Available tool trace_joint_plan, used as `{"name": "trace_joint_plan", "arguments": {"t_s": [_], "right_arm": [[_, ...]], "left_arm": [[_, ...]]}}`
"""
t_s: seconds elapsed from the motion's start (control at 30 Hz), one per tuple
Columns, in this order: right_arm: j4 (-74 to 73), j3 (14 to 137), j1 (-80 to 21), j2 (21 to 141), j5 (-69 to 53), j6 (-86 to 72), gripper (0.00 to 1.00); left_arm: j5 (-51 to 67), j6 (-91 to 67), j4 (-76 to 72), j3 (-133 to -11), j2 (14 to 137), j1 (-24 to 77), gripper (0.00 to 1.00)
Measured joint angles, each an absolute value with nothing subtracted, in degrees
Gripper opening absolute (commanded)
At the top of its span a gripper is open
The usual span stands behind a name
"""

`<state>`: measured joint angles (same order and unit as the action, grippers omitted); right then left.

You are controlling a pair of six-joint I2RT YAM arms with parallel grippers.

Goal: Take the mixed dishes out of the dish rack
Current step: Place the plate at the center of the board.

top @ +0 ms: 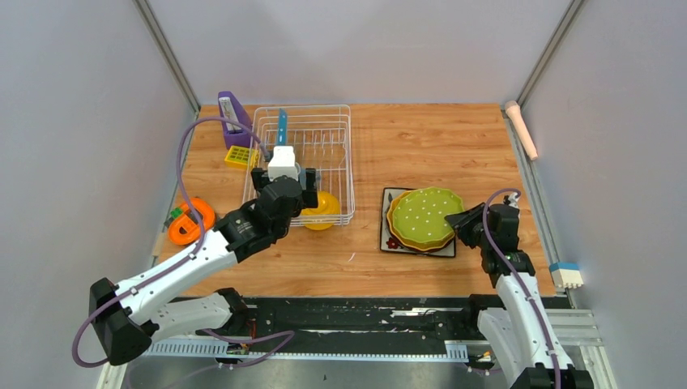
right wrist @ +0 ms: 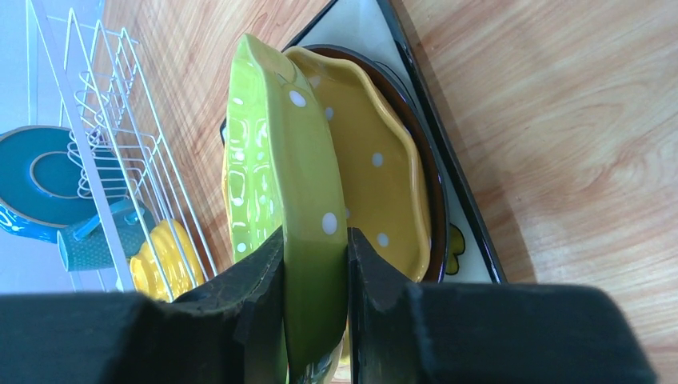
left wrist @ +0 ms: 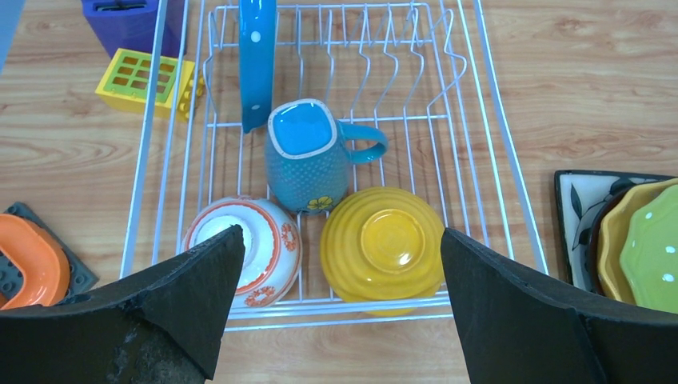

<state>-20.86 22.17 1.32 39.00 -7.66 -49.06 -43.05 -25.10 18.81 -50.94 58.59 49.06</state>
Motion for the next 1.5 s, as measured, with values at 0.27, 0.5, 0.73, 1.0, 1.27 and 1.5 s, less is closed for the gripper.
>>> {"name": "trace_joint_plan", "arguments": {"t_s": [0.27,0.5,0.73,1.0,1.27,1.5], "right_arm": [[-15.57,19.55,1.32,40.45,-9.76,-47.83,0.40],[-15.18,18.00,1.30,40.10,-11.25,-45.39,0.66],[-14.70,18.22,1.26,37.39,-12.49,-44.60,0.95],[-17.76,19.46,1.26,35.77,-11.55,-44.03,0.98],[-21.58,19.99,1.32,33.06,-6.46,-43.38,1.00],[-23.22,19.99,1.32,31.68,-5.02,-43.40,1.00]], "left_arm": [[-44.16,-25.69,20.36,-51.07,57.60,49.06,1.00],[-45.45,-26.37,21.76,-51.90,58.24,49.06,1.00],[-45.63,-27.05,23.53,-53.98,61.43,49.06,1.00],[-46.65,-27.14,25.93,-54.17,61.80,49.06,1.00],[-48.56,-27.64,26.13,-54.17,60.62,49.01,1.00],[-45.28,-28.27,25.91,-54.17,60.47,43.79,1.00]]}}
